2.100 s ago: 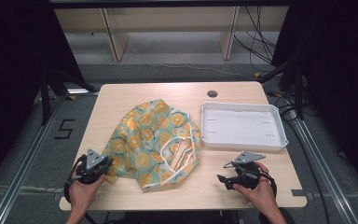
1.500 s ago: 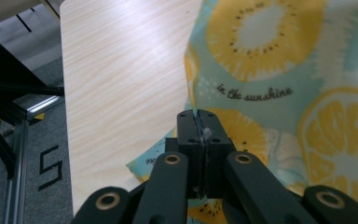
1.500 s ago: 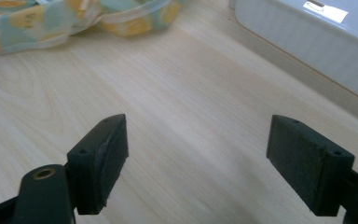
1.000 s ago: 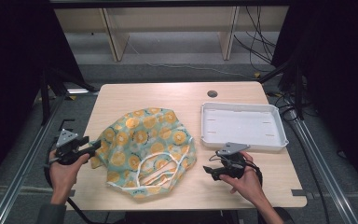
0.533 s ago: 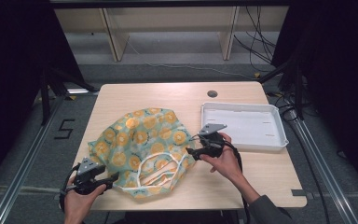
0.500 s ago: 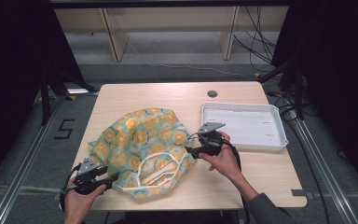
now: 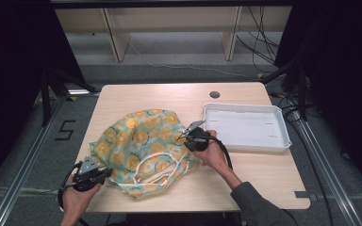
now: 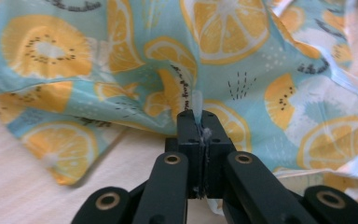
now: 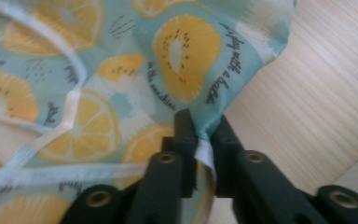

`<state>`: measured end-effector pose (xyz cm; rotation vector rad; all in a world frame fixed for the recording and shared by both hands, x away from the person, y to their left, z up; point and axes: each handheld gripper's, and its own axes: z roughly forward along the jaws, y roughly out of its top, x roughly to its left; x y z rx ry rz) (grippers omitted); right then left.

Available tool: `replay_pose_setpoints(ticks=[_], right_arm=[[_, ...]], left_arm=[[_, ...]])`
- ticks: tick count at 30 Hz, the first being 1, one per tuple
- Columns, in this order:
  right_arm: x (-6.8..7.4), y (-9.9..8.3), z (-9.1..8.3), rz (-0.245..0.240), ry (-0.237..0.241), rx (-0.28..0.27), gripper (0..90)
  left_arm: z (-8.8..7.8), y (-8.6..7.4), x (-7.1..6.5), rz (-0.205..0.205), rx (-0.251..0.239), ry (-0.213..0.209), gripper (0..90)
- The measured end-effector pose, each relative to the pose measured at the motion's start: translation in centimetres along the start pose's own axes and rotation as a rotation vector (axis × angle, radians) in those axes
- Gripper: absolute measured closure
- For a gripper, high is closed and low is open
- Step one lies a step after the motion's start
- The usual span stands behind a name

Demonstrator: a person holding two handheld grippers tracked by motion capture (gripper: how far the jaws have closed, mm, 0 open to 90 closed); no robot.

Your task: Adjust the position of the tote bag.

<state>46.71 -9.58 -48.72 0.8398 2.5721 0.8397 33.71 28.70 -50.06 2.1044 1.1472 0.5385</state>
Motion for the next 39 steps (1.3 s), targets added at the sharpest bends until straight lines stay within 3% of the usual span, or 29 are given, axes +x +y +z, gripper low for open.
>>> replay_pose_setpoints(ticks=[1,4,5,6,9,10,11,12,14,16,17,18,19,20,22,23,24,25,26,27,28,30,32,34,35,37,39], right_arm=[[0.5,-0.3,-0.4,-0.038,0.009,-0.015,89.3],[1.2,-0.5,-1.0,-0.070,0.045,-0.032,89.6],[1.7,-0.6,-1.4,-0.075,0.065,-0.026,89.6],[2.6,-0.9,-1.8,-0.099,0.086,-0.040,89.6],[3.7,-1.0,-2.3,-0.131,0.112,-0.052,89.6],[4.3,-1.1,-2.5,-0.144,0.125,-0.058,89.5],[5.3,-1.3,-3.0,-0.174,0.148,-0.072,89.5],[5.3,-1.3,-3.0,-0.174,0.148,-0.072,89.5],[6.6,-1.5,-3.2,-0.186,0.180,-0.086,89.4],[7.0,-1.5,-3.2,-0.187,0.187,-0.079,89.3],[7.3,-1.5,-3.1,-0.182,0.184,-0.079,88.5],[7.6,-1.4,-2.9,-0.197,0.181,-0.078,86.1],[7.6,-1.3,-2.8,-0.200,0.169,-0.063,76.4],[7.6,-1.3,-2.8,-0.200,0.169,-0.063,76.4],[7.3,-1.2,-2.9,-0.185,0.116,-0.081,61.5],[6.9,-1.3,-3.8,-0.153,0.126,-0.110,51.1],[6.7,-1.4,-4.4,-0.138,0.114,-0.148,47.4],[6.5,-1.4,-5.1,-0.134,0.122,-0.161,44.8],[6.5,-1.4,-5.1,-0.134,0.122,-0.161,44.8],[6.4,-1.5,-6.1,-0.135,0.127,-0.197,41.3],[6.4,-1.5,-6.1,-0.135,0.127,-0.197,41.3],[6.8,-1.6,-7.1,-0.131,0.145,-0.252,39.6],[7.0,-1.6,-7.1,-0.145,0.165,-0.254,39.2],[7.8,-1.6,-6.9,-0.151,0.220,-0.256,36.8],[8.1,-1.5,-6.7,-0.164,0.242,-0.244,36.4],[8.6,-1.5,-6.2,-0.156,0.254,-0.217,35.5],[9.1,-1.5,-5.6,-0.181,0.269,-0.208,35.2]], left_arm=[[0.1,0.1,0.2,-0.013,-0.010,0.021,89.4],[0.1,0.4,1.4,-0.053,-0.034,0.053,89.4],[0.1,0.4,2.1,-0.039,-0.020,0.057,89.4],[0.5,0.7,3.1,-0.062,-0.035,0.078,89.2],[1.1,0.9,3.9,-0.086,-0.041,0.092,88.9],[1.2,1.0,4.4,-0.079,-0.027,0.100,88.9],[1.7,1.2,4.7,-0.103,-0.049,0.097,88.8],[1.7,1.4,5.2,-0.078,-0.024,0.106,88.8],[2.5,2.1,6.0,-0.102,-0.054,0.105,88.4],[2.7,2.3,6.1,-0.106,-0.061,0.110,87.7],[2.6,2.5,6.4,-0.079,-0.031,0.117,87.1],[2.7,2.6,6.3,-0.089,-0.044,0.109,86.0],[2.5,2.6,6.2,-0.075,-0.035,0.110,81.0],[2.3,2.6,6.0,-0.082,-0.038,0.102,81.0],[1.8,2.6,5.3,-0.111,-0.073,0.119,72.4],[1.2,2.6,5.1,-0.111,-0.070,0.116,63.2],[0.4,2.6,4.4,-0.156,-0.104,0.128,58.1],[0.4,2.6,4.4,-0.156,-0.104,0.128,53.6],[-0.1,2.7,4.2,-0.172,-0.114,0.134,53.6],[-0.5,2.7,3.9,-0.190,-0.124,0.140,44.6],[-0.8,2.8,3.6,-0.204,-0.134,0.141,44.6],[-1.9,3.0,2.4,-0.214,-0.160,0.153,36.8],[-2.2,3.1,1.9,-0.218,-0.166,0.145,35.3],[-3.0,2.8,0.1,-0.199,-0.161,0.097,34.9],[-3.3,2.6,-0.6,-0.189,-0.155,0.092,33.4],[-3.7,2.1,-1.7,-0.190,-0.151,0.060,30.6],[-4.0,1.5,-2.8,-0.191,-0.145,0.034,27.6]])
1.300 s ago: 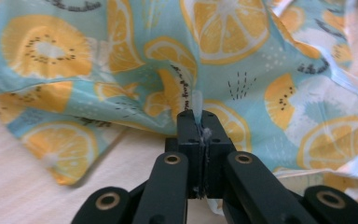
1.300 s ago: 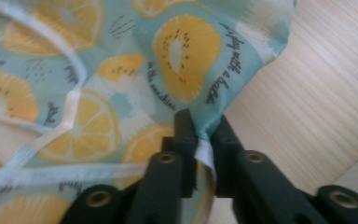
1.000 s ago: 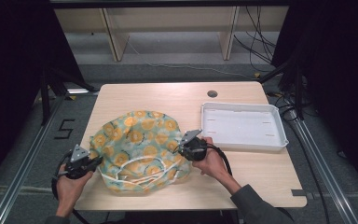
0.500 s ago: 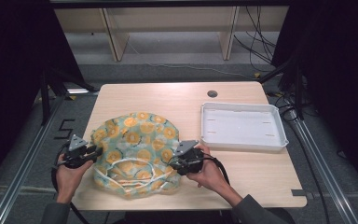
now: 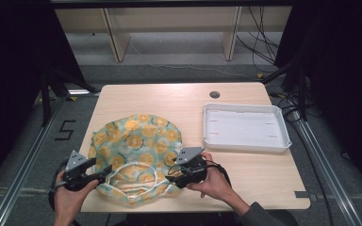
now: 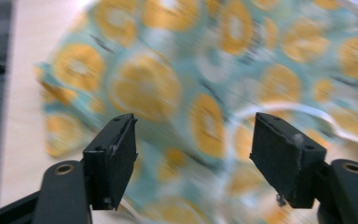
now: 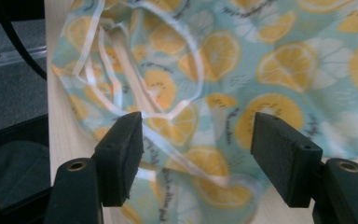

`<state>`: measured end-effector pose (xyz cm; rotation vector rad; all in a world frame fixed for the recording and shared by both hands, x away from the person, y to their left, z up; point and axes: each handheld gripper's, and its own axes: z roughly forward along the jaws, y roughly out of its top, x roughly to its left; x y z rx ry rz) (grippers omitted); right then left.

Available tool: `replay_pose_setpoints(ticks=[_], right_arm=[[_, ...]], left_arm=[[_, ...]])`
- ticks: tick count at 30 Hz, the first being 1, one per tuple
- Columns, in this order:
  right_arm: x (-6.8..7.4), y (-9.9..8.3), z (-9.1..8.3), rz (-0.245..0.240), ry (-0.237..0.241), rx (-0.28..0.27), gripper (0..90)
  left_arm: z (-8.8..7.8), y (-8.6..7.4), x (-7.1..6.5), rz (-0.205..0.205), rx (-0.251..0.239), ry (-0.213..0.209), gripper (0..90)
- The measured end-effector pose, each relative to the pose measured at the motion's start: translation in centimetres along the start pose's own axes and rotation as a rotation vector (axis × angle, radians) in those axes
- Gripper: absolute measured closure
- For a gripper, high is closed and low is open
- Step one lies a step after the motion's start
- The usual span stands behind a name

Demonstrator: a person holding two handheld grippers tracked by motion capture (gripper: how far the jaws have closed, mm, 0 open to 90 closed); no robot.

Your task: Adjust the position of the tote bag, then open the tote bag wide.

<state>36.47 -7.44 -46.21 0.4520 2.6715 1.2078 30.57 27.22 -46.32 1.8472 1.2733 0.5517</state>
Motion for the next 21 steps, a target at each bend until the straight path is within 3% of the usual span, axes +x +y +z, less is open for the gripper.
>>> replay_pose_setpoints(ticks=[3,4,8,10,13,14,15,16,21], right_arm=[[0.3,-0.1,0.3,0.013,0.006,0.022,34.2],[0.5,-0.1,0.8,0.004,0.026,0.030,33.7],[0.7,0.0,1.3,-0.006,0.039,0.029,33.1],[1.1,0.0,1.5,0.005,0.050,0.047,32.6],[1.4,0.1,2.0,-0.019,0.065,0.044,31.6],[1.6,0.1,2.1,-0.004,0.065,0.057,31.4],[1.6,0.1,2.4,-0.034,0.075,0.052,31.2],[1.8,0.2,2.5,-0.018,0.076,0.060,31.0],[2.1,0.3,3.3,-0.023,0.084,0.067,30.9]], left_arm=[[-0.4,-0.6,-0.7,0.008,0.004,-0.022,27.3],[-0.6,-1.2,-1.3,0.031,0.012,-0.031,26.4],[-0.7,-1.8,-2.0,0.033,0.016,-0.047,26.7],[-0.5,-2.2,-2.1,0.035,0.008,-0.042,26.5],[-0.3,-2.4,-2.1,0.026,0.008,-0.032,26.0],[-0.3,-2.4,-2.1,0.024,0.000,-0.027,25.8],[-0.4,-2.4,-2.0,0.030,-0.005,-0.011,24.5],[-0.4,-2.3,-2.0,0.029,-0.007,-0.005,23.8],[-0.5,-2.4,-1.9,0.036,0.000,-0.006,23.7]])
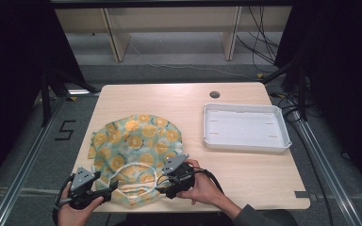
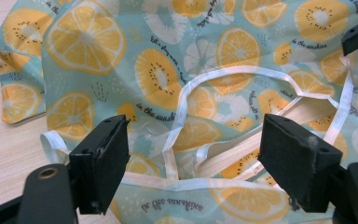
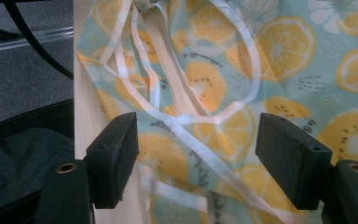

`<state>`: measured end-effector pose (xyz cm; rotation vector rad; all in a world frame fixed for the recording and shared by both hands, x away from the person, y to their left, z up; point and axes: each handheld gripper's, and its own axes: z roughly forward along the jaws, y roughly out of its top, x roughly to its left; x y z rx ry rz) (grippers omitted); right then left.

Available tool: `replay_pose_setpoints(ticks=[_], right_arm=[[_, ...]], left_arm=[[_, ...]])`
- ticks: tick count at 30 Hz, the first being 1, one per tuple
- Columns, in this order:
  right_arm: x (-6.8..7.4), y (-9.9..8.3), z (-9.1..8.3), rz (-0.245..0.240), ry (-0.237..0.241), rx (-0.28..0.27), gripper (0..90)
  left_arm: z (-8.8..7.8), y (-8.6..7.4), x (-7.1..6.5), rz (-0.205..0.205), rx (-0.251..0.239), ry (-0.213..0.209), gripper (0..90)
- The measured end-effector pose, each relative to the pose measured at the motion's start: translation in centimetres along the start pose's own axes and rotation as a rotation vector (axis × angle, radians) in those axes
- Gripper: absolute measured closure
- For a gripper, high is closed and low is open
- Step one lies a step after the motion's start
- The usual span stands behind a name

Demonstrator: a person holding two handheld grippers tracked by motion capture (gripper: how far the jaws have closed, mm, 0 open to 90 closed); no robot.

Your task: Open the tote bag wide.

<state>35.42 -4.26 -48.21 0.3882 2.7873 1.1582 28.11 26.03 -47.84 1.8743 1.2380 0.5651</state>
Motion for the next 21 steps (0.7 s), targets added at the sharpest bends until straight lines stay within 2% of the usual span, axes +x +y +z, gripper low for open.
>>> replay_pose_setpoints(ticks=[4,5,7,9,17,18,21], right_arm=[[0.4,0.3,0.8,-0.007,0.018,0.002,30.5],[0.4,0.4,1.0,-0.023,0.024,0.002,30.4],[0.7,0.5,1.3,-0.005,0.034,0.005,30.2],[1.0,0.7,1.9,-0.037,0.040,0.009,29.6],[2.5,1.2,3.4,-0.080,0.113,0.025,27.8],[2.6,1.2,3.6,-0.096,0.109,0.035,27.9],[3.2,1.2,4.1,-0.119,0.138,0.054,33.9]], left_arm=[[0.0,0.0,0.1,0.000,-0.005,-0.009,23.7],[0.0,0.0,0.1,-0.004,-0.007,-0.008,23.7],[-0.1,0.0,0.3,0.003,-0.002,0.001,23.7],[-0.1,0.0,0.3,0.001,-0.004,0.003,23.7],[-0.1,0.0,0.4,-0.003,-0.006,0.009,23.7],[-0.1,0.0,0.4,-0.002,-0.006,0.009,23.7],[-0.1,0.0,0.4,-0.003,-0.003,0.009,23.7]])
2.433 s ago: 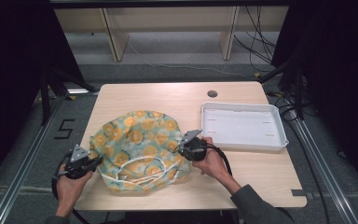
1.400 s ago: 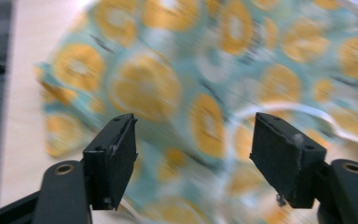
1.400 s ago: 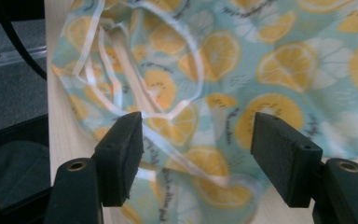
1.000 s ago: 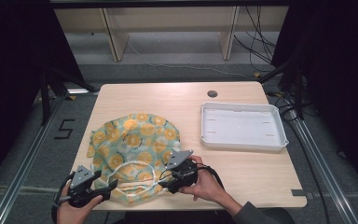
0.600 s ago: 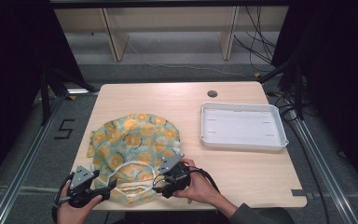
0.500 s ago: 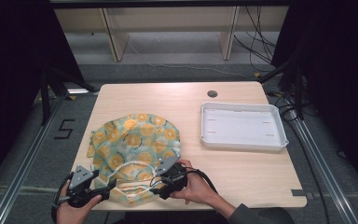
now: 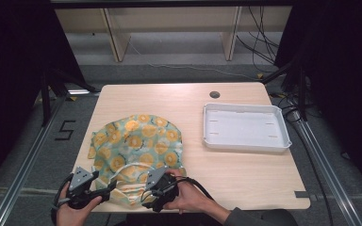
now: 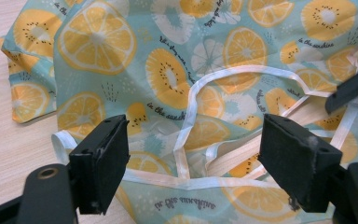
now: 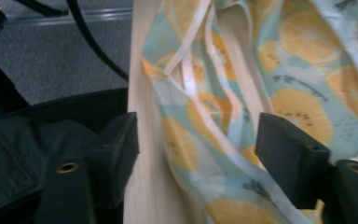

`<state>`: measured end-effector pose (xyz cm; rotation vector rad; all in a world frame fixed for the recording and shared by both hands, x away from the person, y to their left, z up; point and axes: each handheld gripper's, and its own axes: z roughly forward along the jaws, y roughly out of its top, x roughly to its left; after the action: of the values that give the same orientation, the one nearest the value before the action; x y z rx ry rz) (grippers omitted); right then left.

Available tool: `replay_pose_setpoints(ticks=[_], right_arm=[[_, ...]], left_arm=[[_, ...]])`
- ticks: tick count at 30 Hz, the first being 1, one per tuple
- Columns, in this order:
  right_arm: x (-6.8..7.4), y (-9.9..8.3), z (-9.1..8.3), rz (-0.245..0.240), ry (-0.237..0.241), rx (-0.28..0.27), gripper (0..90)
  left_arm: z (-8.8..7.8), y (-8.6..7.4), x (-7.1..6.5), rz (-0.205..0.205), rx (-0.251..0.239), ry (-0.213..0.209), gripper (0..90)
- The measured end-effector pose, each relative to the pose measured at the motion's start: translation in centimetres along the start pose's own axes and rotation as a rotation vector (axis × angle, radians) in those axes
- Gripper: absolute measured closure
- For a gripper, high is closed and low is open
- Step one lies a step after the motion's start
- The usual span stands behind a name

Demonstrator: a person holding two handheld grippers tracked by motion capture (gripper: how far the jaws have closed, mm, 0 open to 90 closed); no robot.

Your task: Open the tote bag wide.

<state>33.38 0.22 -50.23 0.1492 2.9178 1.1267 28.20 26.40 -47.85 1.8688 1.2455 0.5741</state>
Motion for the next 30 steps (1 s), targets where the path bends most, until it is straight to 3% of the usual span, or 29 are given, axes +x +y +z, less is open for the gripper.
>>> replay_pose_setpoints(ticks=[2,3,5,6,7,8,9,13,16,22,30], right_arm=[[0.0,-0.1,0.3,-0.022,0.006,0.024,42.8],[0.1,-0.2,0.5,-0.051,-0.005,0.046,57.3],[0.0,-0.3,0.6,-0.059,0.016,0.047,69.9],[0.0,-0.3,0.6,-0.059,0.016,0.047,69.9],[0.0,-0.3,0.6,-0.068,0.023,0.042,80.7],[0.0,-0.3,0.6,-0.068,0.023,0.042,80.7],[-0.2,-0.2,0.3,-0.078,0.031,0.033,87.4],[-0.4,0.3,-0.5,-0.079,0.037,0.000,89.0],[-0.9,1.1,-2.0,-0.027,0.070,-0.092,89.5],[-2.7,2.3,-4.0,0.003,0.001,-0.148,89.8],[-6.4,4.6,-6.9,0.069,-0.104,-0.261,89.8]], left_arm=[[-0.1,0.0,0.0,0.008,0.005,0.001,23.7],[0.0,0.0,0.0,0.006,0.005,0.002,23.7],[0.0,0.0,0.0,0.008,0.005,0.000,23.7],[0.0,0.0,0.0,0.008,0.004,0.001,23.7],[-0.1,0.0,0.0,0.009,0.005,0.002,23.7],[-0.1,0.0,0.0,0.008,0.000,0.003,23.7],[0.0,0.1,0.0,0.001,-0.012,-0.002,23.7],[-0.2,0.1,0.0,-0.001,-0.021,-0.006,23.7],[-0.6,0.4,0.1,0.001,-0.038,-0.012,23.7],[-1.5,0.9,-0.4,0.007,-0.089,-0.036,23.5],[-1.5,0.8,-1.5,0.063,-0.067,-0.048,19.8]])
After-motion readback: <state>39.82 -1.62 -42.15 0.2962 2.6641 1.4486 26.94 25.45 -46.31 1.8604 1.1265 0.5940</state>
